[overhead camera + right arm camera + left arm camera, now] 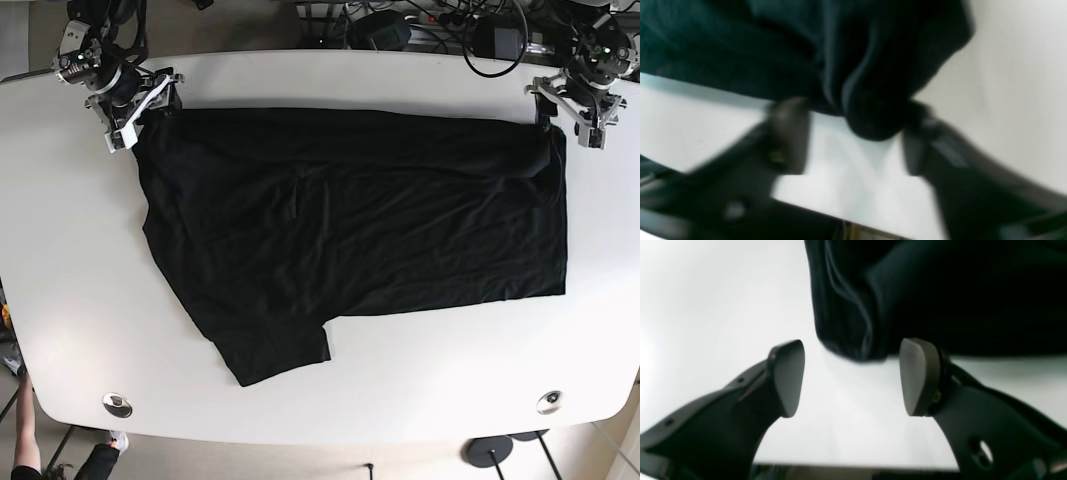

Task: Fold the T-shirt properly
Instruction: 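Pull the folded edge with both grippers and release it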

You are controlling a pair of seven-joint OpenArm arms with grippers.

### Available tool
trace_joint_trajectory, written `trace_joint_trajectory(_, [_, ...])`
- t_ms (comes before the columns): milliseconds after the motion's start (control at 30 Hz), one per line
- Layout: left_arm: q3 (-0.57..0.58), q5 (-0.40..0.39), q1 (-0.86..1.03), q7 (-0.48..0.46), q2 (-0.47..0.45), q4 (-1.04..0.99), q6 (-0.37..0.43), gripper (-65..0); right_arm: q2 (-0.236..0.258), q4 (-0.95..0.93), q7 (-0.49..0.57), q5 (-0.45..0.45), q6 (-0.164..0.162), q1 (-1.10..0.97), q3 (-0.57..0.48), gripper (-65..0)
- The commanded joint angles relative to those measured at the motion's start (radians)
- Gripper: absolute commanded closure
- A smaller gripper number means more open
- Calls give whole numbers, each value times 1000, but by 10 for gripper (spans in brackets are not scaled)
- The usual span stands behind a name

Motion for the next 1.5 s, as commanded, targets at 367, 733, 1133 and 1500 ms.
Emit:
trace_joint_trajectory(367, [49, -7, -82, -17, -66, -108, 2, -296, 10, -12, 13, 14, 2, 2, 6, -19])
trace_joint_trajectory(733, [32, -13, -56, 134, -90, -49, 2, 0, 15, 37, 13, 20, 2, -47, 41, -19])
trace_joint_trajectory(1133, [-100, -13, 19, 261, -95, 7, 2, -8, 9, 129, 9, 14, 50, -189, 133, -25])
trace_joint_trajectory(1500, [-194, -197, 27, 390, -100, 168, 2, -349, -7, 230, 13, 129, 79, -208, 204, -585])
